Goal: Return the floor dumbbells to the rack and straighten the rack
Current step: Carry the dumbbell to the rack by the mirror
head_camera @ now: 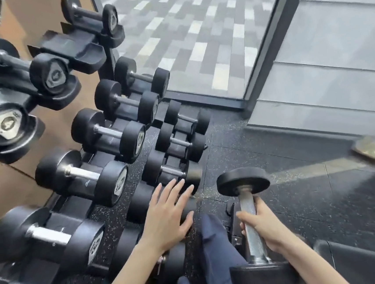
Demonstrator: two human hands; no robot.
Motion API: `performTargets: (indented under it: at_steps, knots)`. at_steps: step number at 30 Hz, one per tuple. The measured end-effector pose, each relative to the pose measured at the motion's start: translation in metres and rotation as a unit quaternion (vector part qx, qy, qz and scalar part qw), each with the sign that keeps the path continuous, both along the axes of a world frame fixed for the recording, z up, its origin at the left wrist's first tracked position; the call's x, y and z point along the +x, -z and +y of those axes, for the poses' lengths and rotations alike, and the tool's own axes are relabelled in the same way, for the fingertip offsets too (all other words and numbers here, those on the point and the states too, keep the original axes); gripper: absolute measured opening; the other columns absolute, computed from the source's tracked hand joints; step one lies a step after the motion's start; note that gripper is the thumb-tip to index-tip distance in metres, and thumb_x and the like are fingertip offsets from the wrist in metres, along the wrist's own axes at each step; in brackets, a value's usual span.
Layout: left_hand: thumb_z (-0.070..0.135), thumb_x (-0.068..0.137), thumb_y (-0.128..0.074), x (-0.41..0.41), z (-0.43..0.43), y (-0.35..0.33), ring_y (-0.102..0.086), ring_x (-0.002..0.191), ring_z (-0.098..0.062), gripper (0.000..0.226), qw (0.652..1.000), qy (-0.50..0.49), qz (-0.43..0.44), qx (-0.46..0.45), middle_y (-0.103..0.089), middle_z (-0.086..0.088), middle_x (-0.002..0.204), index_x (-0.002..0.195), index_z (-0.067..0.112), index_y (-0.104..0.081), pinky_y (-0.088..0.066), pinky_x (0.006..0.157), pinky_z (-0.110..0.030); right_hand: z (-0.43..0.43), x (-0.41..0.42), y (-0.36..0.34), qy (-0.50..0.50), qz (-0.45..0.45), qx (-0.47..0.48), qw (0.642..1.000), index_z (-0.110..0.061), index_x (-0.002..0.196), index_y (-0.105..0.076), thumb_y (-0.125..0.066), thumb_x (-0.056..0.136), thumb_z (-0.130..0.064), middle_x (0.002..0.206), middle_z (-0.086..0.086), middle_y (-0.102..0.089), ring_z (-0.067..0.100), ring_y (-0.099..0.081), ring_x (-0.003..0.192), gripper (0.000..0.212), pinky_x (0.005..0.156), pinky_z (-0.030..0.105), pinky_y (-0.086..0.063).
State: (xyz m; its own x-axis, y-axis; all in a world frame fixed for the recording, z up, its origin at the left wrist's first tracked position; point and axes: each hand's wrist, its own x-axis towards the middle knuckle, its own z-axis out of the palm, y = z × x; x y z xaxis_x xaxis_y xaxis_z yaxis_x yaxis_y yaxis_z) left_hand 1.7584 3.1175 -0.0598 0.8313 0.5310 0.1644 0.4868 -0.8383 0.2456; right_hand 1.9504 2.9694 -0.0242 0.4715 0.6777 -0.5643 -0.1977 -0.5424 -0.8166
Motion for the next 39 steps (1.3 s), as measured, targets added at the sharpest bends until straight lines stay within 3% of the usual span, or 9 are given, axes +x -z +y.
performTargets:
  at_steps: [6,9,11,17,21,27,39]
  knots:
    - [0.043,0.084,-0.048,0.068,0.062,-0.006,-0.039,0.133,-0.023,0.058,0.999,-0.035,0.019,0.014,-0.049,-0.004,0.139,0.138,0.022,-0.046,-0.024,0.110,-0.046,0.073,0.080,0.007,-0.039,0.019,-0.016,0.999,-0.009,0.103,-0.039,-0.056,0.085,0.005,0.070,0.010,-0.050,0.015,-0.049,0.049,0.028,0.043,0.026,-0.045]
    - [0.043,0.084,-0.046,0.100,0.098,-0.020,-0.039,0.133,-0.023,0.057,0.999,-0.041,0.018,0.019,-0.050,-0.005,0.139,0.137,0.021,-0.048,-0.025,0.109,-0.046,0.115,0.122,0.002,-0.075,-0.023,-0.017,0.997,-0.011,0.114,-0.036,-0.056,0.084,0.002,0.064,0.008,-0.053,0.016,-0.052,0.049,0.038,0.051,0.030,-0.047]
    - [0.043,0.085,-0.044,0.123,0.122,-0.027,-0.039,0.134,-0.023,0.057,0.998,-0.053,0.012,0.031,-0.049,-0.004,0.140,0.137,0.021,-0.048,-0.025,0.108,-0.047,0.141,0.147,-0.006,-0.107,-0.050,-0.008,0.993,-0.018,0.121,-0.031,-0.056,0.086,-0.002,0.067,0.007,-0.057,0.016,-0.056,0.055,0.046,0.059,0.033,-0.050]
    - [0.042,0.086,-0.046,0.177,0.170,-0.028,-0.036,0.135,-0.023,0.055,0.997,-0.067,-0.017,0.026,-0.048,-0.004,0.140,0.137,0.020,-0.048,-0.026,0.109,-0.048,0.199,0.195,-0.019,-0.109,-0.031,0.011,0.994,-0.021,0.121,-0.033,-0.058,0.087,-0.004,0.088,0.009,-0.057,0.015,-0.057,0.060,0.044,0.062,0.031,-0.051]
    - [0.040,0.083,-0.047,0.203,0.191,-0.018,-0.040,0.133,-0.024,0.056,0.998,-0.061,-0.011,0.021,-0.051,-0.006,0.138,0.135,0.020,-0.049,-0.024,0.111,-0.047,0.213,0.220,-0.018,-0.100,-0.045,-0.010,0.994,-0.008,0.115,-0.039,-0.060,0.085,-0.001,0.080,0.012,-0.052,0.019,-0.052,0.059,0.037,0.056,0.033,-0.046]
    - [0.042,0.085,-0.043,0.250,0.234,-0.013,-0.037,0.134,-0.025,0.057,0.999,-0.043,0.002,0.010,-0.048,-0.006,0.140,0.137,0.020,-0.046,-0.019,0.113,-0.045,0.240,0.262,-0.010,-0.091,-0.060,-0.039,0.993,-0.008,0.114,-0.040,-0.060,0.084,0.002,0.074,0.010,-0.053,0.016,-0.052,0.053,0.037,0.046,0.024,-0.045]
    - [0.041,0.084,-0.046,0.374,0.379,-0.001,-0.042,0.131,-0.027,0.056,0.998,-0.055,-0.018,0.007,-0.050,-0.008,0.138,0.136,0.020,-0.048,-0.027,0.108,-0.048,0.397,0.384,-0.012,-0.117,-0.079,-0.039,0.989,-0.011,0.114,-0.038,-0.061,0.084,-0.005,0.085,0.018,-0.056,0.019,-0.054,0.053,0.038,0.050,0.031,-0.047]
